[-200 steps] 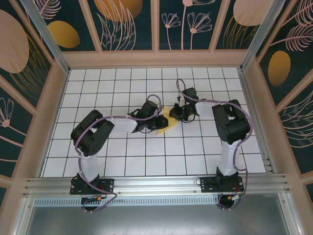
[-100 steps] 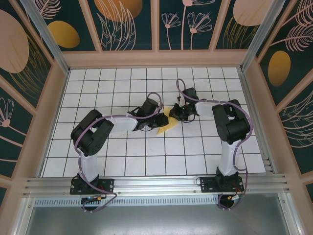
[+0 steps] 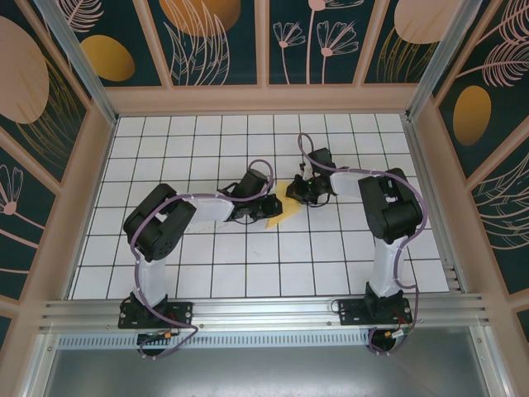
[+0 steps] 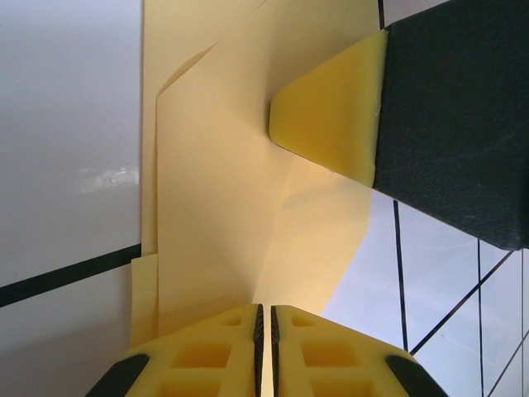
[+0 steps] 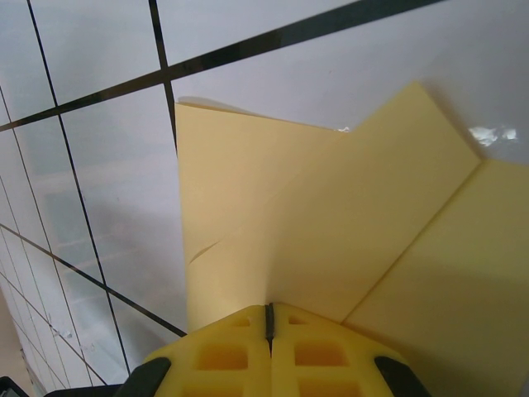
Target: Fold a paper plane with a square sheet of paper (pick it up from the middle)
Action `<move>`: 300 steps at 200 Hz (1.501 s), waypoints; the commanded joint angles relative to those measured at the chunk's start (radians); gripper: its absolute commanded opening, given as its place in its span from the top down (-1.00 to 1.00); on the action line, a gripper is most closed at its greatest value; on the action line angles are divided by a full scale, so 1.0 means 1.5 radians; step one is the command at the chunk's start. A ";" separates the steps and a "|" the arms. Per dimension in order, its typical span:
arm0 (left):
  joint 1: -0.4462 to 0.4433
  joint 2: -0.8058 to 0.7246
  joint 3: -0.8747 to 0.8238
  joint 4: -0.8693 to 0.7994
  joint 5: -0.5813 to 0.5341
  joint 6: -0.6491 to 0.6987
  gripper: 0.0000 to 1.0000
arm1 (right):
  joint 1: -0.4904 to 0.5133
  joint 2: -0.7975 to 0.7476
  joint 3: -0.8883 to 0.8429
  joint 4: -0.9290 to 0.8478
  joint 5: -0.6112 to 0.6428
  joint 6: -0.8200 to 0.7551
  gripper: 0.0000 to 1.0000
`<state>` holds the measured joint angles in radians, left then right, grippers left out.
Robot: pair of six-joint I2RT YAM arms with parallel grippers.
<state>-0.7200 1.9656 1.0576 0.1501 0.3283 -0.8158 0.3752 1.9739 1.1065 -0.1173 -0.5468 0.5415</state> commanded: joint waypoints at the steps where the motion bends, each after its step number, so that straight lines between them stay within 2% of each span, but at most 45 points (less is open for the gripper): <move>1: 0.003 0.016 0.004 -0.029 -0.010 0.004 0.71 | 0.003 0.063 -0.017 -0.070 0.104 0.001 0.93; 60: 0.002 0.018 -0.004 -0.057 -0.041 0.003 0.83 | 0.003 0.043 -0.005 -0.059 0.075 -0.009 0.93; 98: 0.003 0.019 -0.010 -0.067 -0.052 0.002 0.94 | 0.002 -0.018 0.014 -0.020 0.008 -0.025 0.93; 129: 0.002 0.020 -0.011 -0.066 -0.053 0.000 0.97 | 0.009 -0.057 -0.023 0.021 -0.052 -0.019 0.93; 169: 0.003 0.021 -0.011 -0.063 -0.053 -0.001 0.97 | 0.025 -0.047 -0.062 0.048 -0.082 -0.005 0.93; 202: 0.002 0.018 -0.012 -0.061 -0.051 -0.002 0.98 | 0.029 -0.025 -0.063 0.048 -0.090 -0.005 0.93; 229: 0.005 0.009 -0.008 -0.059 -0.046 0.010 0.97 | 0.028 -0.009 -0.054 0.005 -0.047 -0.020 0.94; 261: 0.015 0.003 0.043 -0.057 0.020 0.082 0.86 | 0.025 0.016 -0.042 -0.047 0.008 -0.053 0.94; 300: 0.025 0.005 0.057 -0.043 0.090 0.174 0.83 | 0.013 0.043 -0.040 -0.052 -0.009 -0.060 0.94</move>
<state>-0.6937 1.9739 1.1145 0.0658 0.3679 -0.6781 0.4065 1.9572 1.0557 -0.1253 -0.6617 0.4908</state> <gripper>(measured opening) 0.088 0.055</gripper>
